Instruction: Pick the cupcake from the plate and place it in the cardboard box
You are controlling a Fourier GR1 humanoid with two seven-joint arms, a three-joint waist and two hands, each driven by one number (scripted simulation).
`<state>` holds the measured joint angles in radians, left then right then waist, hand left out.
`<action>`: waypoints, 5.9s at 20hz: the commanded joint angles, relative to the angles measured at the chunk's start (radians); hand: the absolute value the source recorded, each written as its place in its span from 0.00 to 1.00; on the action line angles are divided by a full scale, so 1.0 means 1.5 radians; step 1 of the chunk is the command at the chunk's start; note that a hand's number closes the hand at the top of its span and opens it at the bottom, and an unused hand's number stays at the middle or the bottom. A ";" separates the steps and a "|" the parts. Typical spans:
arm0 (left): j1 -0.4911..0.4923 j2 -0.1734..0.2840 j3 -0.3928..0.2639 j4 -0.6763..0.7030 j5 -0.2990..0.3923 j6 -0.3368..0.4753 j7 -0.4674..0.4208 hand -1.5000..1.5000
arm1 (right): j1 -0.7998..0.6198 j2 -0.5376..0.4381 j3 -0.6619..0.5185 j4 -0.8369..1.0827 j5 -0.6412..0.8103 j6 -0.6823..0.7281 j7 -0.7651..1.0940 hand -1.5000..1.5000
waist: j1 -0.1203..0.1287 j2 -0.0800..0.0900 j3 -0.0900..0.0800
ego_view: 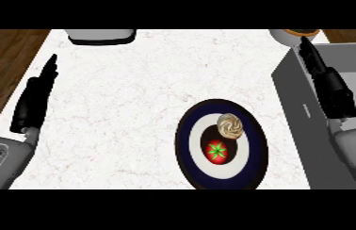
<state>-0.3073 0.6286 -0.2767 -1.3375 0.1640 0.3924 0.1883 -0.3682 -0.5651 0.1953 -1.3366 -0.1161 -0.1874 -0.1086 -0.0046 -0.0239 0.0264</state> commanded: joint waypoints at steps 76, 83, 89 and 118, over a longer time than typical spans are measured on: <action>0.067 -0.114 0.070 -0.124 -0.057 -0.293 -0.198 0.50 | -0.040 0.281 0.234 -0.092 0.636 0.342 0.819 0.00 | 0.004 0.015 -0.018; 0.030 -0.144 0.078 -0.121 -0.081 -0.291 -0.153 0.50 | 0.005 0.290 0.227 -0.038 0.688 0.324 0.788 0.00 | 0.002 0.016 -0.018; 0.059 -0.184 0.076 -0.147 -0.128 -0.288 -0.158 0.50 | 0.034 0.292 0.193 -0.023 0.731 0.298 0.728 0.00 | 0.003 0.016 -0.018; 0.073 -0.188 0.149 -0.117 -0.133 -0.336 -0.174 0.50 | 0.168 0.041 0.568 -0.365 0.749 0.149 -0.076 1.00 | -0.034 -0.001 -0.015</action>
<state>-0.2067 0.3487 -0.0656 -1.5175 -0.0309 -0.1287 -0.0766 -0.1893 -0.3699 0.9698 -1.7039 1.0209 0.1174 -0.0547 -0.0224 -0.0228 0.0020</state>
